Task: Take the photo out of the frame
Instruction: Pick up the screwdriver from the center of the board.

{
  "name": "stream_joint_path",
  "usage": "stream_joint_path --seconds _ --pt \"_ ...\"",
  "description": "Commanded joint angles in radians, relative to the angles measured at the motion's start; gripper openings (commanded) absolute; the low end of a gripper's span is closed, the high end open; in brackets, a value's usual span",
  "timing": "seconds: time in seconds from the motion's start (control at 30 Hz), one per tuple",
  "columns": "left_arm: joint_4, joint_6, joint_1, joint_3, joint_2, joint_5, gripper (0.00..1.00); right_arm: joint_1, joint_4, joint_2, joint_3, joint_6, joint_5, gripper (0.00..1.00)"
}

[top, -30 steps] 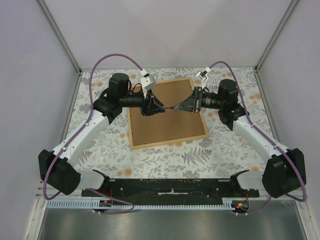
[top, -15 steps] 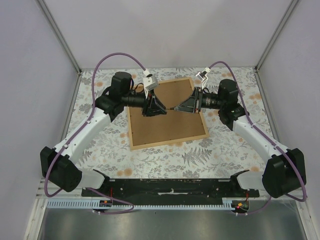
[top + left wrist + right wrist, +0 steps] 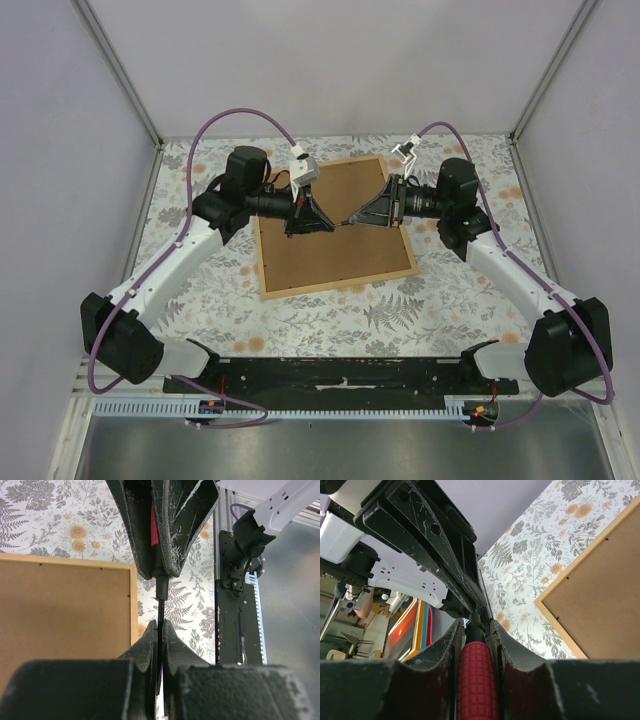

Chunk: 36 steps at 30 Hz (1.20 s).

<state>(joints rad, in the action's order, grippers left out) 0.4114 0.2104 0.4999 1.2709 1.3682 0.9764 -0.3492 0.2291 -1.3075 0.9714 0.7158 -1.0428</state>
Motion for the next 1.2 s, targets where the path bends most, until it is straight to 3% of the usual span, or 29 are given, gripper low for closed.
stream_joint_path --seconds 0.0,0.07,0.13,0.17,0.23,0.3,0.5,0.7,1.17 --pt "-0.008 0.015 0.003 0.038 -0.001 0.025 0.02 0.001 0.129 0.025 0.027 -0.024 -0.061 0.00" --pt "-0.023 -0.011 0.003 0.036 -0.001 0.039 0.02 0.001 0.243 0.021 0.010 -0.021 -0.130 0.15" --pt "-0.040 -0.041 0.002 0.038 -0.001 0.062 0.02 -0.002 0.330 0.008 0.006 -0.027 -0.204 0.44" --pt "-0.048 -0.054 0.002 0.039 -0.001 0.071 0.02 -0.001 0.355 0.001 0.006 -0.036 -0.233 0.53" --pt "-0.052 -0.068 0.002 0.041 0.000 0.087 0.02 -0.007 0.348 -0.001 0.012 -0.094 -0.275 0.62" --pt "-0.052 -0.078 0.000 0.041 0.003 0.097 0.02 -0.020 0.230 0.005 0.032 -0.209 -0.290 0.67" --pt "-0.100 -0.146 -0.015 0.021 0.002 0.140 0.02 -0.099 -0.226 0.022 0.139 -0.665 -0.220 0.72" --pt "-0.169 -0.236 -0.044 -0.001 0.008 0.194 0.02 -0.102 -0.252 0.027 0.125 -0.748 -0.157 0.71" --pt "-0.186 -0.284 -0.052 0.001 0.086 0.254 0.02 -0.135 -0.237 0.071 0.098 -0.788 -0.161 0.53"
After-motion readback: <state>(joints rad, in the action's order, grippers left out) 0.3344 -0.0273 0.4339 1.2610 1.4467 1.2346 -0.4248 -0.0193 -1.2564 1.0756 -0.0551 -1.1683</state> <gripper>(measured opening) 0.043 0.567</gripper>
